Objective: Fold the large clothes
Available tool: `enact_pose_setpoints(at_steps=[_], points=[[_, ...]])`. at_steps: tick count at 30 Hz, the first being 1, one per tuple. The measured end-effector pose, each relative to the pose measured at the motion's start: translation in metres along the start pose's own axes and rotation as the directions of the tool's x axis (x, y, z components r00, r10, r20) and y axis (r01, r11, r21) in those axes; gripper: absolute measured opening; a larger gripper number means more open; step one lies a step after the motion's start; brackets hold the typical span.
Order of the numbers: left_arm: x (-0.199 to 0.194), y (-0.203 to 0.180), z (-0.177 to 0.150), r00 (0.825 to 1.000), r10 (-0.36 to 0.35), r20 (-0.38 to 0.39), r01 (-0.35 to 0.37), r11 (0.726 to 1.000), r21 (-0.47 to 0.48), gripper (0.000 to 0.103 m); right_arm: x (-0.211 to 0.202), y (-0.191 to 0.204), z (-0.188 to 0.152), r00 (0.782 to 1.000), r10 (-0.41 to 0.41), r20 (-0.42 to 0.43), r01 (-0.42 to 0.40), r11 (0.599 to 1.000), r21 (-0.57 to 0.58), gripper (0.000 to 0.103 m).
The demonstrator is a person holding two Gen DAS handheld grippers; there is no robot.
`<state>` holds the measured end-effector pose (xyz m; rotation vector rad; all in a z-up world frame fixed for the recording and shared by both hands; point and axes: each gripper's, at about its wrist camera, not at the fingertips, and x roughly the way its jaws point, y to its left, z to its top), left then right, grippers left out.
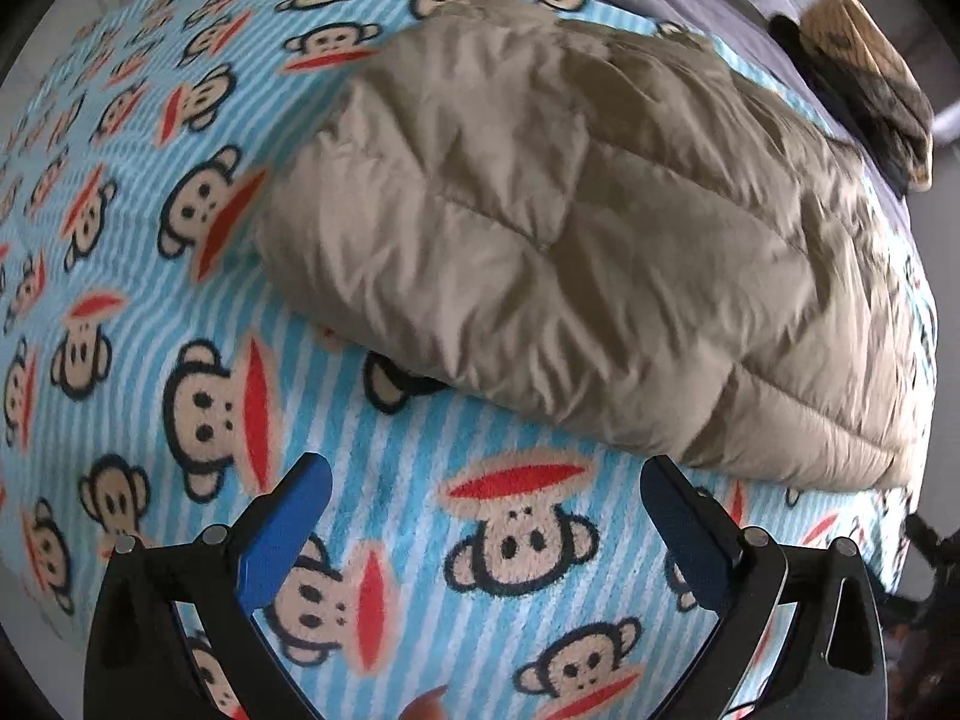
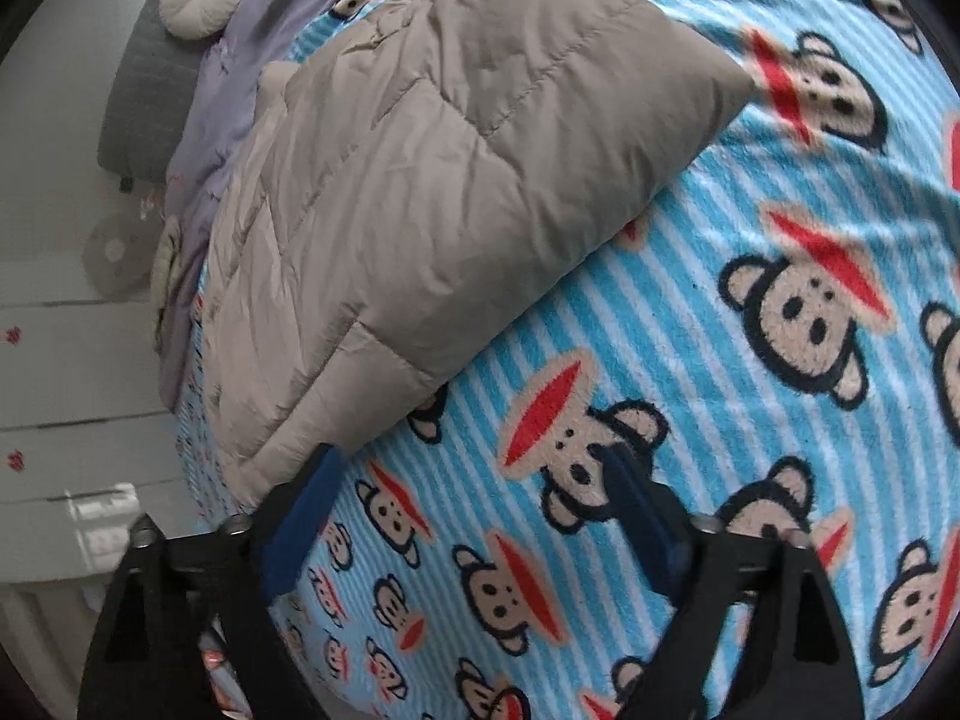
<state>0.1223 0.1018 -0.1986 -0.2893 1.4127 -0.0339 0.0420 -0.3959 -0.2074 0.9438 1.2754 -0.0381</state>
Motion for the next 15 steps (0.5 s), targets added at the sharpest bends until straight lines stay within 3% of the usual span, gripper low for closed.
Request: enact_pose_setpoints(at_steps=[5, 10, 12, 15], points=[[0.004, 0.015, 0.003, 0.995, -0.093, -0.031, 0.091, 0.992, -0.083, 0.103, 0.003, -0.009, 0.002, 0.998, 0.063, 0.012, -0.064, 0.996, 0.069, 0.093], [0.008, 0.025, 0.006, 0.991, -0.13, -0.027, 0.127, 0.985, -0.115, 0.103, 0.009, -0.014, 0.007, 0.99, 0.139, -0.01, -0.137, 0.983, 0.121, 0.093], [0.009, 0.035, 0.009, 0.98, -0.196, -0.008, 0.193, 0.968, -0.161, 0.103, 0.012, -0.017, 0.011, 0.985, 0.17, -0.007, -0.168, 0.974, 0.149, 0.093], [0.016, 0.054, 0.013, 0.937, -0.348, 0.012, 0.34, 0.908, -0.244, 0.103, 0.015, -0.022, 0.015, 0.978, 0.209, 0.002, -0.206, 0.961, 0.182, 0.093]])
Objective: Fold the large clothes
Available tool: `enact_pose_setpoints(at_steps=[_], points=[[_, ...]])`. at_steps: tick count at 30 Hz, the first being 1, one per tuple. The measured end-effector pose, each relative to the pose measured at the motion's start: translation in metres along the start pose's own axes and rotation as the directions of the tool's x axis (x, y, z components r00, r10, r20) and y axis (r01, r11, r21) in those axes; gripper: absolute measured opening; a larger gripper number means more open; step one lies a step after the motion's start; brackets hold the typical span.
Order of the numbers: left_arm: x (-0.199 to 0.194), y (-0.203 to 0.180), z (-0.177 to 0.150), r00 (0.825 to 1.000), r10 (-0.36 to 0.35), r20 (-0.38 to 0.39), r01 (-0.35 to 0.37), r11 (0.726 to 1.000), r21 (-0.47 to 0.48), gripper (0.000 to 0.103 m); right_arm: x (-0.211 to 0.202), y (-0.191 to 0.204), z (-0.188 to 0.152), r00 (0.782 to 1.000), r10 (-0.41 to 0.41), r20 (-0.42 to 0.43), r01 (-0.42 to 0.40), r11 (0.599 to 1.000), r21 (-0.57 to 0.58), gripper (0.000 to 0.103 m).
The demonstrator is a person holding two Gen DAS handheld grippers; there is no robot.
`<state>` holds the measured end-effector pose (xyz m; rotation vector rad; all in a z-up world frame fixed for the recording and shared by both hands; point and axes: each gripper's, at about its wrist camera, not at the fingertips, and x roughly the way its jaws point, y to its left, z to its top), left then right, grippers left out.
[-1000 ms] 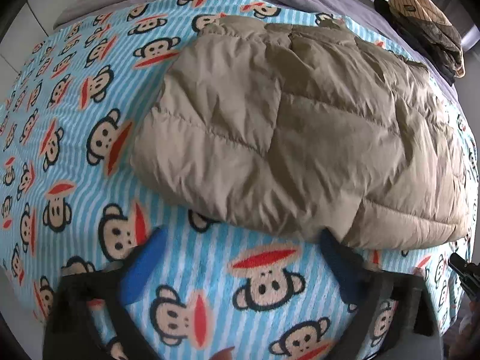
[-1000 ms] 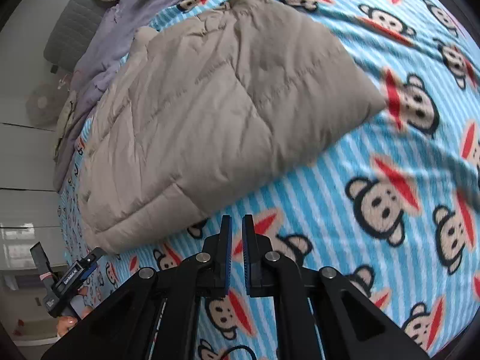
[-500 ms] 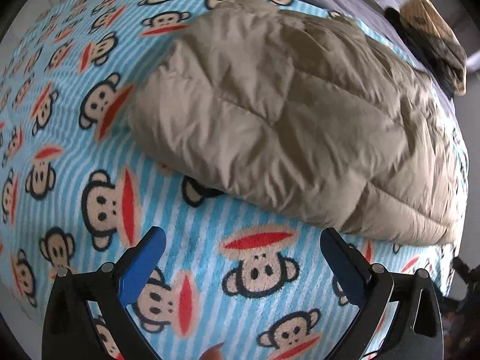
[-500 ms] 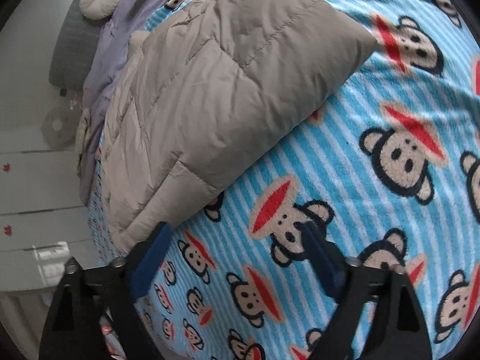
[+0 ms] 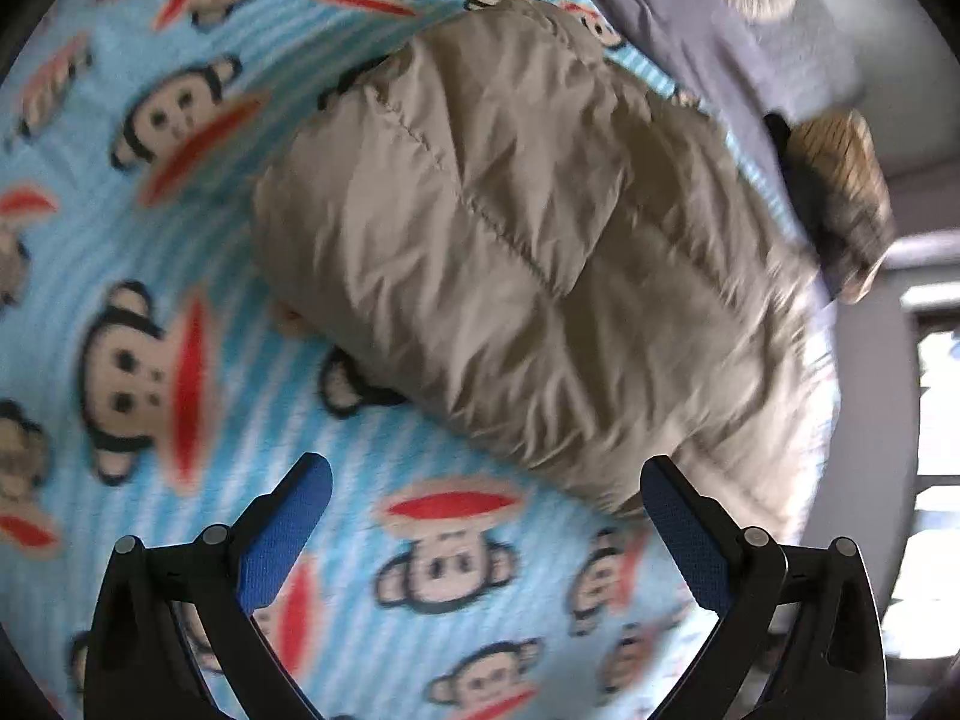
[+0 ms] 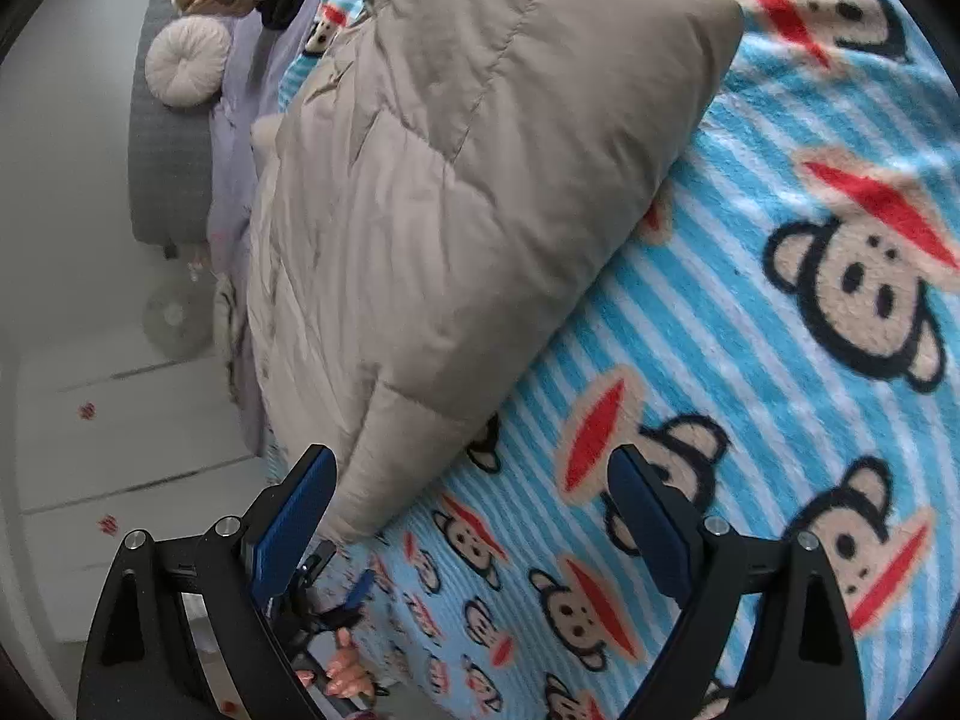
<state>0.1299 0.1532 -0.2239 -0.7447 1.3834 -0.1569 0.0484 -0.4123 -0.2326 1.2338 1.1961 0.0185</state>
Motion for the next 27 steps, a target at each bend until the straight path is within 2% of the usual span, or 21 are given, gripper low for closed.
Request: enact_pose_setpoints(at_steps=[2, 3, 8, 13, 17, 25, 26, 27], points=[[0.002, 0.01, 0.007, 0.997, -0.078, 0.004, 0.078, 0.996, -0.043, 0.103, 0.004, -0.002, 0.004, 1.0, 0.023, -0.003, -0.023, 1.0, 0.019, 0.093], [0.004, 0.014, 0.01, 0.996, -0.088, 0.01, 0.089, 0.995, -0.052, 0.103, 0.006, -0.003, 0.005, 0.999, 0.034, -0.005, -0.034, 0.999, 0.026, 0.093], [0.017, 0.02, 0.025, 0.995, -0.091, 0.046, 0.093, 0.995, -0.044, 0.103, 0.02, -0.003, 0.012, 0.995, 0.098, -0.014, -0.097, 0.994, 0.046, 0.093], [0.026, 0.024, 0.043, 0.986, -0.131, 0.102, 0.136, 0.99, -0.042, 0.103, 0.039, -0.003, 0.022, 0.987, 0.161, -0.013, -0.161, 0.986, 0.046, 0.093], [0.037, 0.014, 0.05, 0.982, -0.142, 0.128, 0.146, 0.989, -0.028, 0.103, 0.06, -0.004, 0.032, 0.963, 0.267, -0.014, -0.265, 0.961, 0.079, 0.093], [0.065, -0.004, 0.064, 0.983, -0.124, 0.139, 0.133, 0.989, -0.065, 0.102, 0.089, 0.0, 0.043, 0.95, 0.311, 0.034, -0.313, 0.943, 0.112, 0.094], [0.063, -0.004, 0.066, 0.982, -0.129, 0.139, 0.141, 0.987, -0.082, 0.096, 0.089, 0.001, 0.042, 0.95, 0.309, 0.038, -0.312, 0.942, 0.122, 0.094], [0.062, -0.004, 0.067, 0.98, -0.139, 0.14, 0.152, 0.984, -0.088, 0.075, 0.088, 0.003, 0.041, 0.95, 0.311, 0.04, -0.313, 0.94, 0.132, 0.093]])
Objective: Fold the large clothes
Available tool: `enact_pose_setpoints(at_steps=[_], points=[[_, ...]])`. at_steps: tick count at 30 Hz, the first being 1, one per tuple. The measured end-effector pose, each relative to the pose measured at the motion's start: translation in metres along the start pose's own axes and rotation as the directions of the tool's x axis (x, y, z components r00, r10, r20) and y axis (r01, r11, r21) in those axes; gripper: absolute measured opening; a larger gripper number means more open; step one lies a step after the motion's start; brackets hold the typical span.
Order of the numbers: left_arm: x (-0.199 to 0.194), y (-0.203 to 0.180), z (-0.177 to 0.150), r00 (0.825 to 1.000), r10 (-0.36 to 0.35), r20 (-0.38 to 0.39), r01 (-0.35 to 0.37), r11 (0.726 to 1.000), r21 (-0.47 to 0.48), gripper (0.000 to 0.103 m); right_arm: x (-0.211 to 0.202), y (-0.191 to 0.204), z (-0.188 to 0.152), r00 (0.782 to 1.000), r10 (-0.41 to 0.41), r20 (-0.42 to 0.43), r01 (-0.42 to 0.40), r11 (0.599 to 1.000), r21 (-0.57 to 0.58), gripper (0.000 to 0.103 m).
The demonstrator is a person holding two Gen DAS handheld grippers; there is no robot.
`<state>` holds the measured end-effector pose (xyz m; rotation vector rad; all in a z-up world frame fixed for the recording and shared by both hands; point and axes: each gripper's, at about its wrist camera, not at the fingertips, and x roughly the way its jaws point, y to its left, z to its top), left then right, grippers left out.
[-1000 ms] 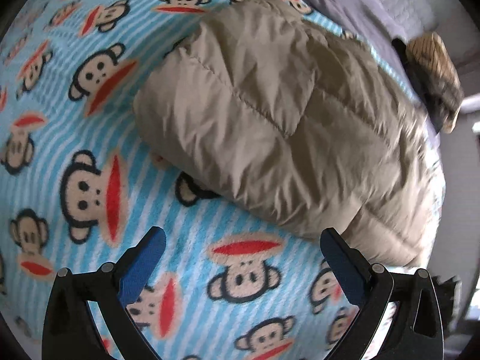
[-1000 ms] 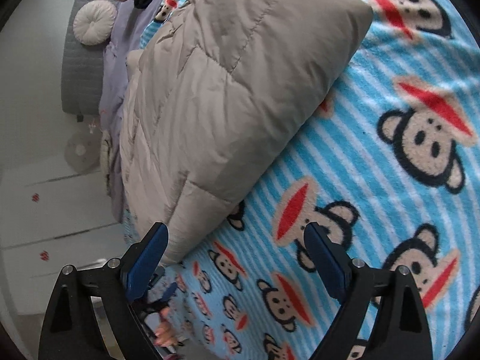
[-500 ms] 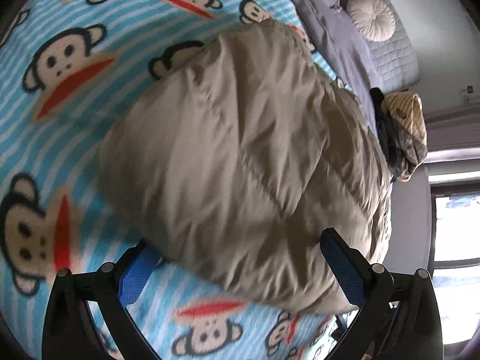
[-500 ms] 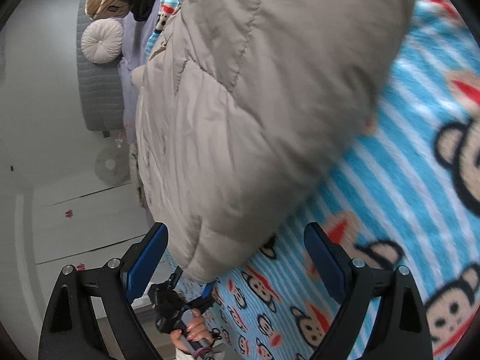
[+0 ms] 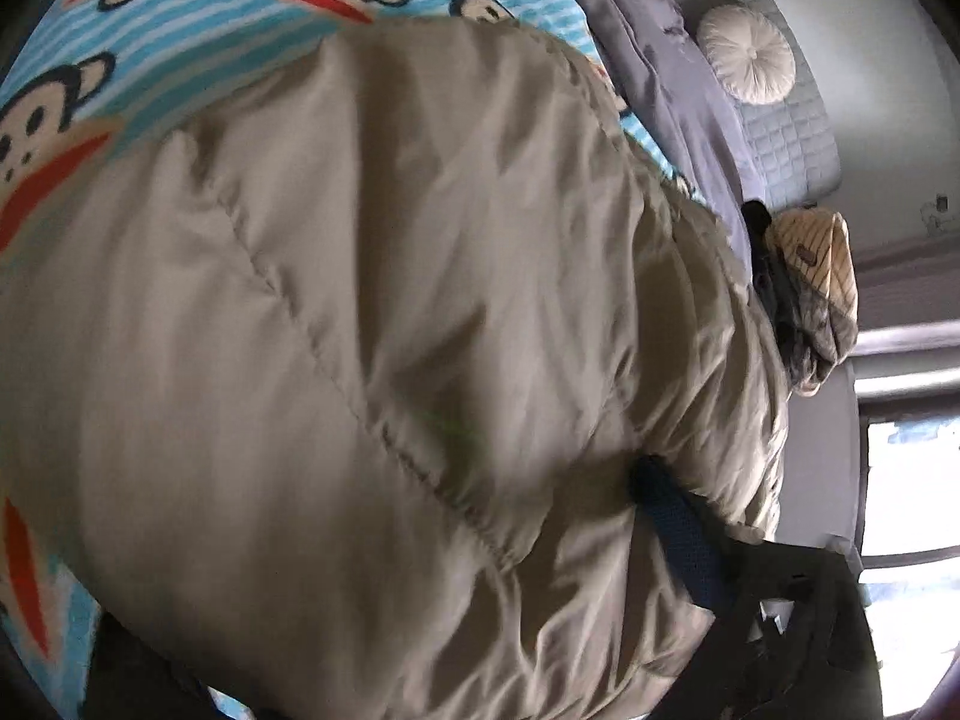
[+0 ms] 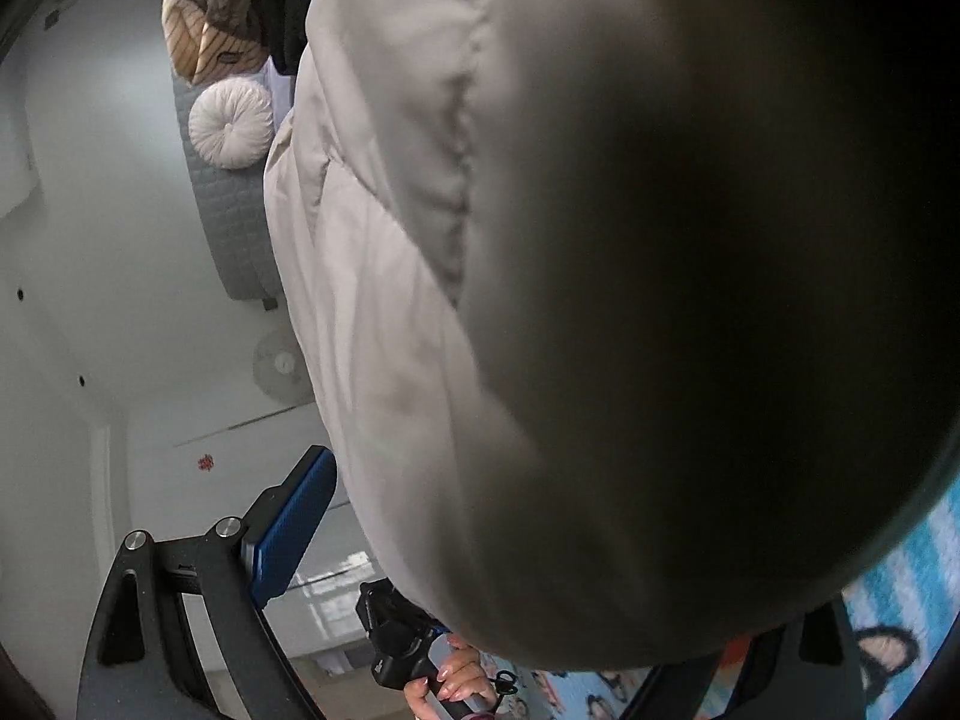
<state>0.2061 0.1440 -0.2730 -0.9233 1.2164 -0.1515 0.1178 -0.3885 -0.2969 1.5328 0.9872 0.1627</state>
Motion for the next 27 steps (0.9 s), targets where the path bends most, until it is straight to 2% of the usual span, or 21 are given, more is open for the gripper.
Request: enact_pose_setpoints(at_steps=[1, 4, 5, 6, 9, 15, 20, 23, 27], points=[[-0.002, 0.0, 0.001, 1.0, -0.027, -0.009, 0.027, 1.0, -0.008, 0.055, -0.001, 0.002, -0.001, 1.0, 0.0, -0.001, 0.0, 1.0, 0.011, 0.092], [-0.012, -0.005, 0.002, 0.998, -0.066, -0.008, 0.066, 0.998, 0.015, 0.029, -0.003, 0.008, -0.004, 0.999, -0.044, 0.0, 0.044, 0.999, 0.017, 0.071], [-0.016, -0.01, 0.002, 0.998, -0.067, -0.004, 0.067, 0.997, 0.035, 0.026, -0.003, 0.01, -0.005, 0.998, -0.055, 0.0, 0.055, 0.998, 0.012, 0.054], [-0.02, -0.013, 0.0, 0.998, -0.069, -0.002, 0.069, 0.996, 0.049, 0.023, -0.003, 0.014, -0.005, 0.998, -0.066, 0.001, 0.066, 0.998, 0.001, 0.042], [-0.038, -0.028, -0.001, 0.996, -0.092, 0.017, 0.09, 0.991, 0.096, 0.021, -0.003, 0.03, -0.008, 0.996, -0.087, 0.007, 0.087, 0.994, -0.06, 0.028], [-0.083, -0.047, -0.01, 0.988, -0.152, 0.026, 0.145, 0.973, 0.181, 0.019, -0.017, 0.06, -0.025, 0.999, -0.049, -0.01, 0.047, 0.988, -0.146, 0.022], [-0.114, -0.035, -0.038, 0.988, -0.152, -0.038, 0.157, 0.966, 0.205, 0.019, -0.04, 0.059, -0.056, 0.996, -0.07, -0.055, 0.059, 0.984, -0.17, 0.022], [-0.126, -0.021, -0.067, 0.988, -0.114, -0.102, 0.133, 0.968, 0.211, 0.019, -0.057, 0.045, -0.07, 0.993, -0.092, -0.081, 0.078, 0.984, -0.162, 0.022], [-0.138, 0.018, -0.109, 0.984, -0.046, -0.173, 0.08, 0.977, 0.198, 0.019, -0.078, 0.012, -0.104, 0.985, -0.122, -0.121, 0.106, 0.986, -0.132, 0.022]])
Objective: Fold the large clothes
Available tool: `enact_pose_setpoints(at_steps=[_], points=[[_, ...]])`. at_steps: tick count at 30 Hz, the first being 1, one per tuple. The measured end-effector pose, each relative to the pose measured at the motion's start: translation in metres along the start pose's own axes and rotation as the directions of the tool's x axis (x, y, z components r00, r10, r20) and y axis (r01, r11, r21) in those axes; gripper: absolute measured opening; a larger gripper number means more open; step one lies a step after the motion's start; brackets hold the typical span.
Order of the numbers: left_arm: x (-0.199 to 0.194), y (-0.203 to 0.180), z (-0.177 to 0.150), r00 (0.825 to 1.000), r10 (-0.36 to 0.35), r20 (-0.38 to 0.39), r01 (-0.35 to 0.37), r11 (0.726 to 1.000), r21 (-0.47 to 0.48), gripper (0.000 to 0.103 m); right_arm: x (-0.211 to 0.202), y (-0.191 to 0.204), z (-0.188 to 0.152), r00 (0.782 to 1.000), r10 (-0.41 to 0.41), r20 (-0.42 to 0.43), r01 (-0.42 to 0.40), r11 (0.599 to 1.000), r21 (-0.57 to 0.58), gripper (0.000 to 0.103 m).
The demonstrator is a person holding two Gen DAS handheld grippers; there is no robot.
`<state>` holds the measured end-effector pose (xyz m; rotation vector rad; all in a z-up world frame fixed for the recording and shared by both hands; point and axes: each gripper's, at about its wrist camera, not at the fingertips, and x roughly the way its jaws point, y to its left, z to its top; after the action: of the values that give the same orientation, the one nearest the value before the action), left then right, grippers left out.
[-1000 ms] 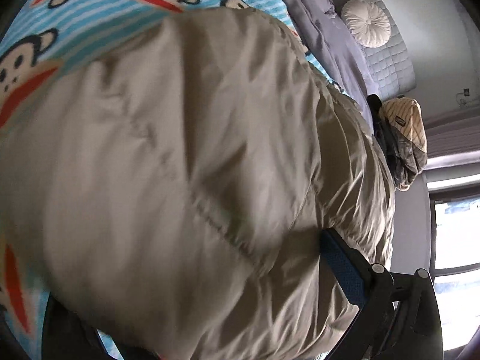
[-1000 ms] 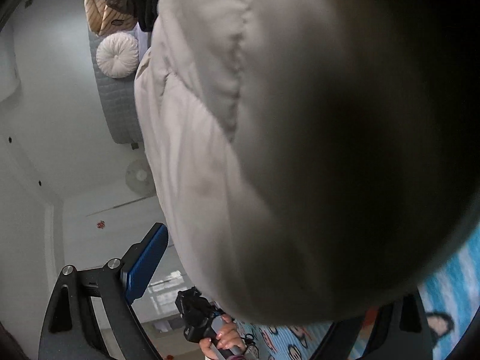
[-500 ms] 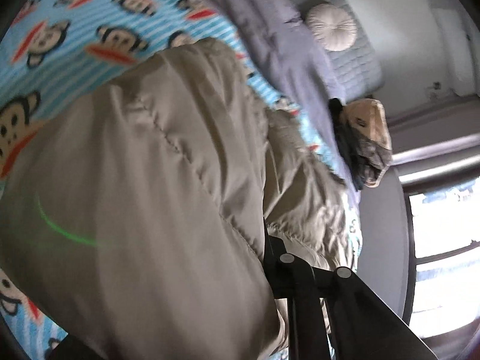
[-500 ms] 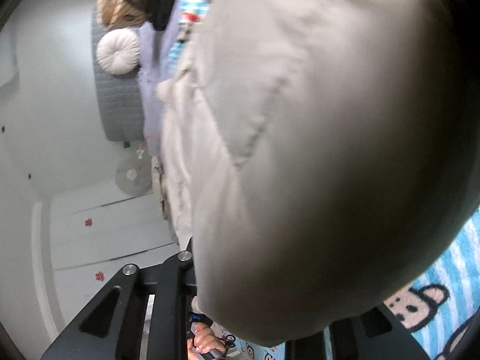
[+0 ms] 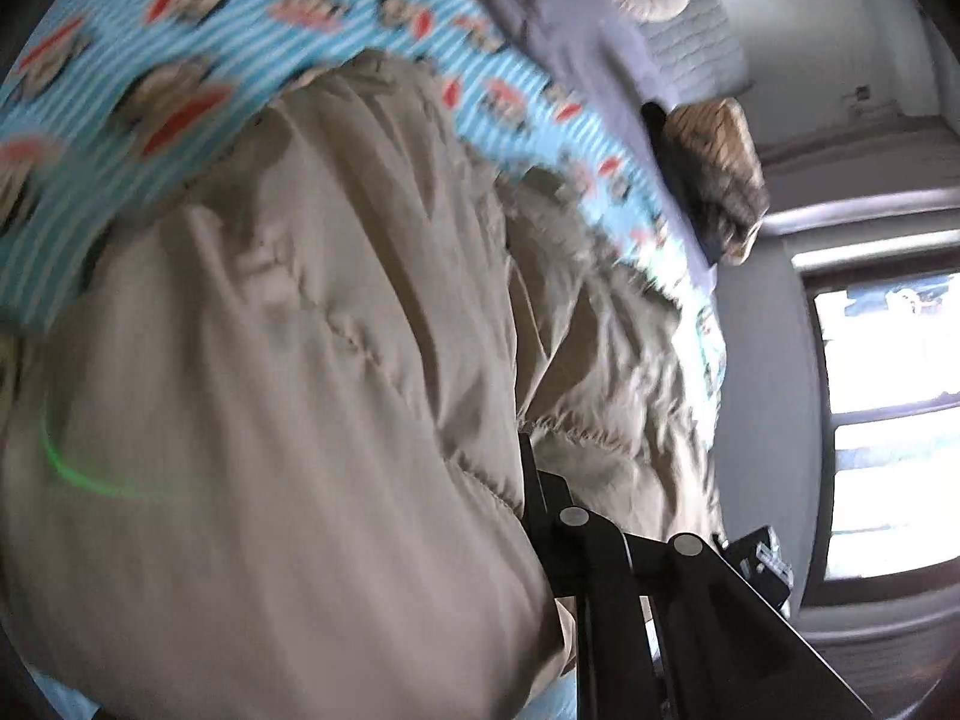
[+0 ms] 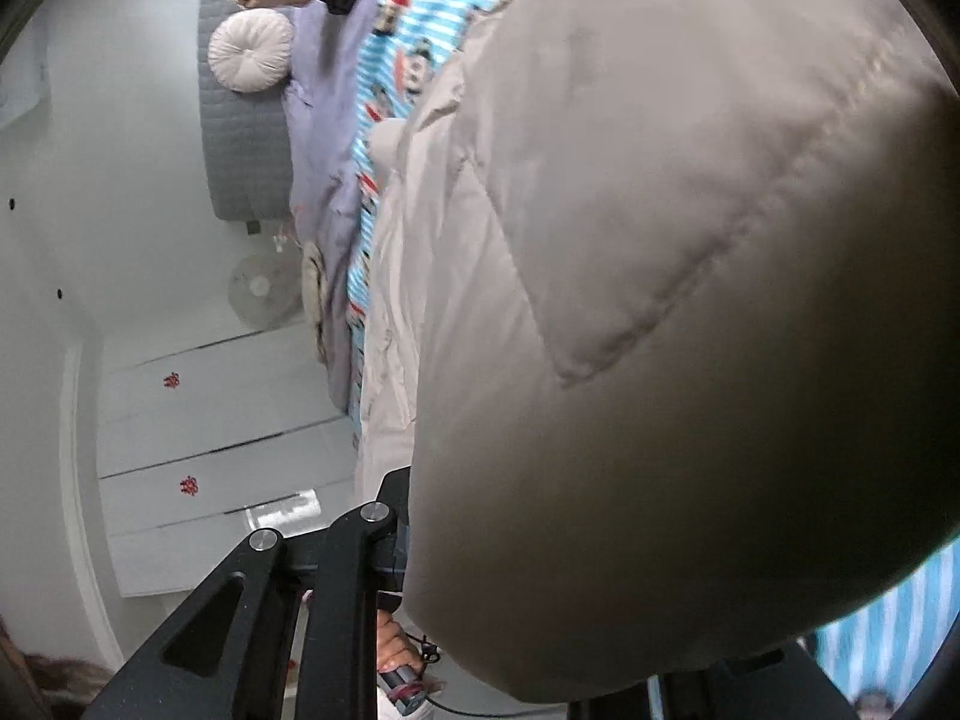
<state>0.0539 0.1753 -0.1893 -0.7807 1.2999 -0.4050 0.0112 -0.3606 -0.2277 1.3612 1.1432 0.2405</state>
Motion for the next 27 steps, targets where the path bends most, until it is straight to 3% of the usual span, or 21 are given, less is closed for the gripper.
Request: enact_pose_setpoints(at_steps=[5, 9, 10, 12, 14, 20, 23, 27], points=[[0.016, 0.039, -0.035, 0.994, 0.066, -0.089, -0.071, 0.996, -0.052, 0.019, 0.003, -0.041, -0.027, 0.996, -0.077, -0.035, 0.079, 0.995, 0.062, 0.024], [0.023, 0.048, -0.043, 0.988, 0.115, -0.105, -0.122, 0.991, -0.061, 0.024, 0.011, -0.056, -0.021, 0.992, -0.117, -0.038, 0.12, 0.987, 0.106, 0.029], [0.023, 0.045, -0.043, 0.985, 0.138, -0.108, -0.145, 0.988, -0.056, 0.035, 0.012, -0.053, -0.021, 0.991, -0.125, -0.041, 0.129, 0.987, 0.099, 0.031], [0.016, 0.04, -0.044, 0.961, 0.256, -0.105, -0.26, 0.965, -0.027, 0.06, 0.01, -0.048, -0.015, 0.985, -0.163, -0.051, 0.167, 0.982, 0.089, 0.039], [0.008, 0.037, -0.046, 0.95, 0.295, -0.102, -0.297, 0.955, -0.006, 0.06, 0.008, -0.041, -0.01, 0.975, -0.209, -0.069, 0.214, 0.974, 0.077, 0.046], [-0.032, 0.024, -0.056, 0.918, 0.392, -0.055, -0.39, 0.92, 0.04, 0.06, -0.001, -0.021, -0.024, 0.954, -0.286, -0.09, 0.288, 0.958, 0.003, 0.051], [-0.055, 0.015, -0.061, 0.887, 0.461, 0.01, -0.46, 0.885, 0.07, 0.06, -0.003, -0.02, -0.021, 0.95, -0.294, -0.103, 0.294, 0.956, -0.019, 0.052], [-0.077, -0.005, -0.051, 0.879, 0.467, 0.101, -0.476, 0.871, 0.12, 0.06, 0.015, 0.013, -0.021, 0.939, -0.309, -0.149, 0.298, 0.95, -0.089, 0.052]])
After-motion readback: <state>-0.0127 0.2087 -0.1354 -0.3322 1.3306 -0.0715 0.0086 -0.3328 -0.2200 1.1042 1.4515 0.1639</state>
